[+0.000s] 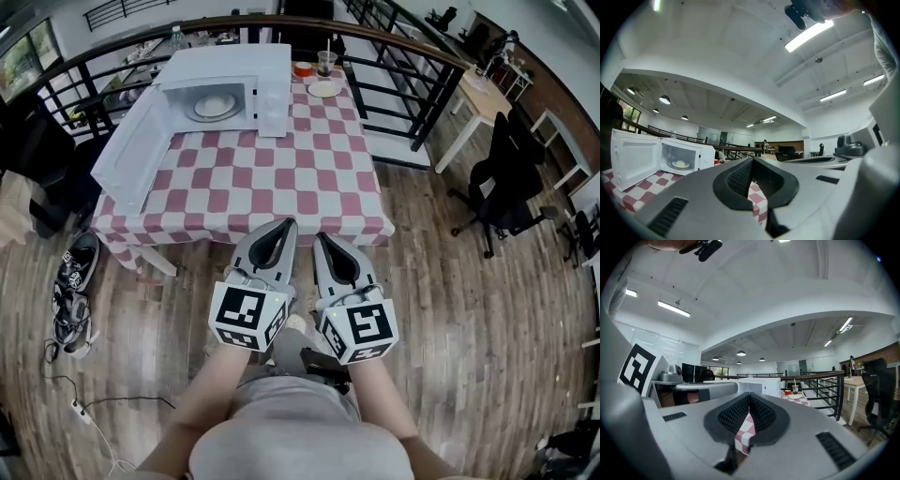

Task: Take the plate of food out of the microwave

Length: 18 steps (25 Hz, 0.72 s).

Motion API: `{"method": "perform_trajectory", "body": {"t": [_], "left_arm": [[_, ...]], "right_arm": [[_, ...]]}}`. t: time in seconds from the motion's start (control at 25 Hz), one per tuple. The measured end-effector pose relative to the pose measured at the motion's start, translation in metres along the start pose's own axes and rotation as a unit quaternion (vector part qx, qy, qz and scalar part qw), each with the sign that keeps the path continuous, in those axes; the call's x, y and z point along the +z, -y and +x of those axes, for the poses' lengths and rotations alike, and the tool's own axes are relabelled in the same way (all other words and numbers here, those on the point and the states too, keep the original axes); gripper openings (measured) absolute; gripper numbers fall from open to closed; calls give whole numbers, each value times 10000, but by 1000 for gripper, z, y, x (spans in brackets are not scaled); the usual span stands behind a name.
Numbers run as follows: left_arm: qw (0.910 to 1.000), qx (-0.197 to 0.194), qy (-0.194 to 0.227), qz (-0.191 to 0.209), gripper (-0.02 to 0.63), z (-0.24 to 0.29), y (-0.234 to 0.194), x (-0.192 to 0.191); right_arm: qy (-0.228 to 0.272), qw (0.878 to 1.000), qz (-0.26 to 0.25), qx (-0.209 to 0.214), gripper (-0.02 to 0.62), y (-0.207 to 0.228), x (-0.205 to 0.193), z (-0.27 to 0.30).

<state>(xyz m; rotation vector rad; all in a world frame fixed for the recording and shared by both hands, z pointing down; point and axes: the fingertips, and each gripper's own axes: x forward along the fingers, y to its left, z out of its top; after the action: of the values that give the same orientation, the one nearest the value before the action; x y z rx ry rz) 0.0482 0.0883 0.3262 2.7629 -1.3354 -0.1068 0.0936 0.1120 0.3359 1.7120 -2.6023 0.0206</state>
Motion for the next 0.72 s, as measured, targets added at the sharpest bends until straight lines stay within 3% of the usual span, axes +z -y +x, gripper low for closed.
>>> {"method": "perform_trajectory", "body": {"t": [0.28,0.72], "left_arm": [[9995,321,38,-1,2,-4,-30,2],[9987,515,-26,-64,2,21,-77,-1]], "right_arm": [[3,9993,-6,370,26,-19,-1,28],[-36,9984,59,564,26,-19,-4,84]]}}
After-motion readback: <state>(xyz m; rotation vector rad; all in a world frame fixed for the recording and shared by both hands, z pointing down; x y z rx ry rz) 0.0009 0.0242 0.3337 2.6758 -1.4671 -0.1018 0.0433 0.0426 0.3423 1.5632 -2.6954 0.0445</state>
